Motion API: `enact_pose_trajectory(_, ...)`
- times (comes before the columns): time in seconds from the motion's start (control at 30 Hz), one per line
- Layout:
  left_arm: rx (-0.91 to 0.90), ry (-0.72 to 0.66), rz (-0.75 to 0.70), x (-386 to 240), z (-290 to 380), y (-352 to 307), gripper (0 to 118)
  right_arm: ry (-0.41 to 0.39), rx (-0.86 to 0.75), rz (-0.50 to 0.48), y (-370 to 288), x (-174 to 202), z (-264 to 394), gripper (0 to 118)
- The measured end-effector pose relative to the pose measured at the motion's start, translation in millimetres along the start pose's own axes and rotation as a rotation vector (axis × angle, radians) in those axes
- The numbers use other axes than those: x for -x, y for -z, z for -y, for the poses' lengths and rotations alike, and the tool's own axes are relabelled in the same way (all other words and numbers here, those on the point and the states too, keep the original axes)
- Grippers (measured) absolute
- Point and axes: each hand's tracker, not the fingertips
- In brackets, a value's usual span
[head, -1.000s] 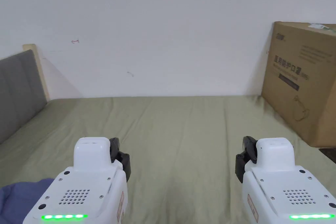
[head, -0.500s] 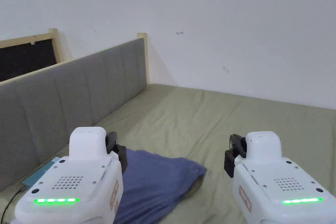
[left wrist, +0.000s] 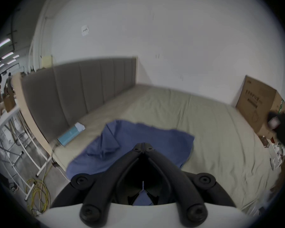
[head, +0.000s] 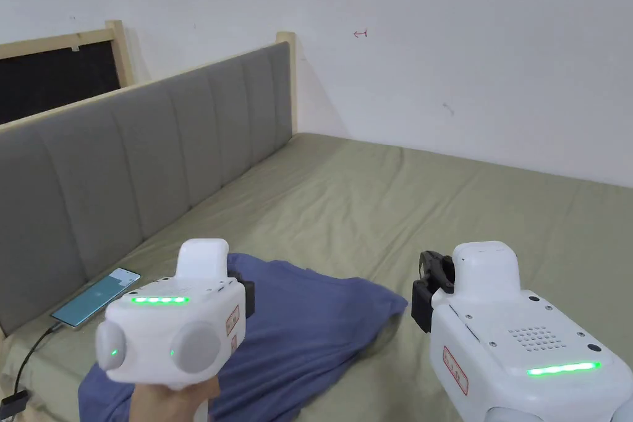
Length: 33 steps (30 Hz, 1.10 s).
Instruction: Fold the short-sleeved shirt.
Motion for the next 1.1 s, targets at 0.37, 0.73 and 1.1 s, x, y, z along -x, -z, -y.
enact_pose_trajectory(0.37,0.442,0.050,0.035,-12.8,42.6,163.3,87,0.014,0.119,0.054,28.0,-27.4,26.5,0)
enact_pose_trajectory(0.73,0.502,0.121,0.022,-43.1,47.0,221.4,101,0.041,0.241,0.102,50.7,-56.2,56.7,0)
enact_pose_trajectory(1.1,0.492,0.021,0.010,-10.5,29.3,211.1,4,0.143,0.296,0.137,49.2,-76.3,68.9,0)
